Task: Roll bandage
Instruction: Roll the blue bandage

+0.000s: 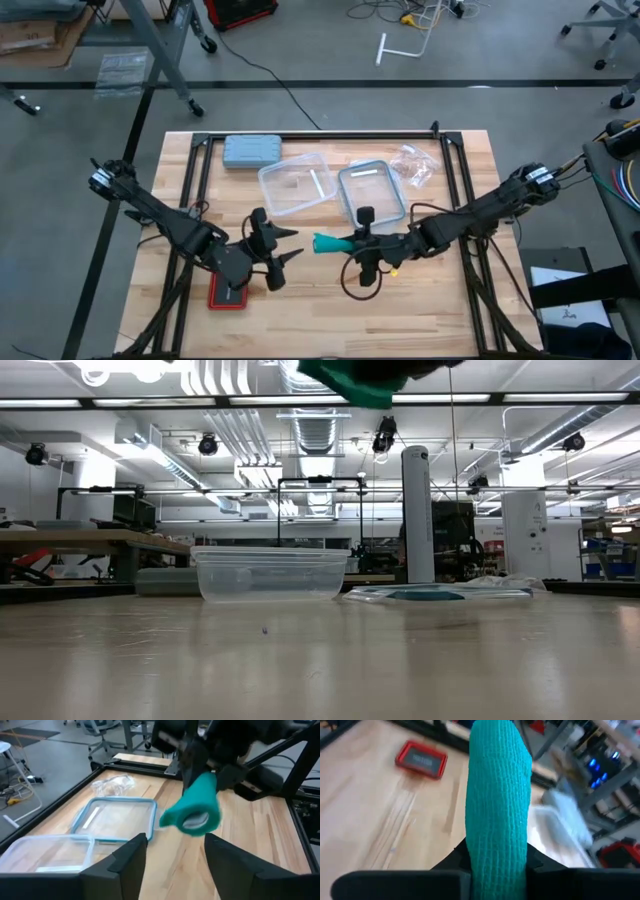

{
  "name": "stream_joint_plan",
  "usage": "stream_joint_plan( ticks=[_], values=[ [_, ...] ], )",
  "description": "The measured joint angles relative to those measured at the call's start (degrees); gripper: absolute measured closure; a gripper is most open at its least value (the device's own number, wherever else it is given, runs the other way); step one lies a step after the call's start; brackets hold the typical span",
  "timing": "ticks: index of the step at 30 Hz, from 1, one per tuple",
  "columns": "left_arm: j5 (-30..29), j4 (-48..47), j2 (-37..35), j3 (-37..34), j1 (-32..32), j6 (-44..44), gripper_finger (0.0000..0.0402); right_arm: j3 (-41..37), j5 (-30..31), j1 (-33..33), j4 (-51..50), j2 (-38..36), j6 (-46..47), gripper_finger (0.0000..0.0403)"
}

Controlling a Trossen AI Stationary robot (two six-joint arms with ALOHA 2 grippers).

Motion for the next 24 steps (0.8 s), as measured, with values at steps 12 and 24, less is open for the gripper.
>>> stream_joint_plan(
  ticks=[12,24],
  values=[
    [-1.97,-0.11,-1.42,0.00,0.17,1.92,0.0244,-2.02,-10.55,-2.66,-9.87,6.91,17.29,0.0346],
    [-1.90,-0.11,-1.34,0.00,0.17,1.92,0.0236,0.14,-19.91,-4.77,-6.51,20.79,20.41,0.0312]
  ],
)
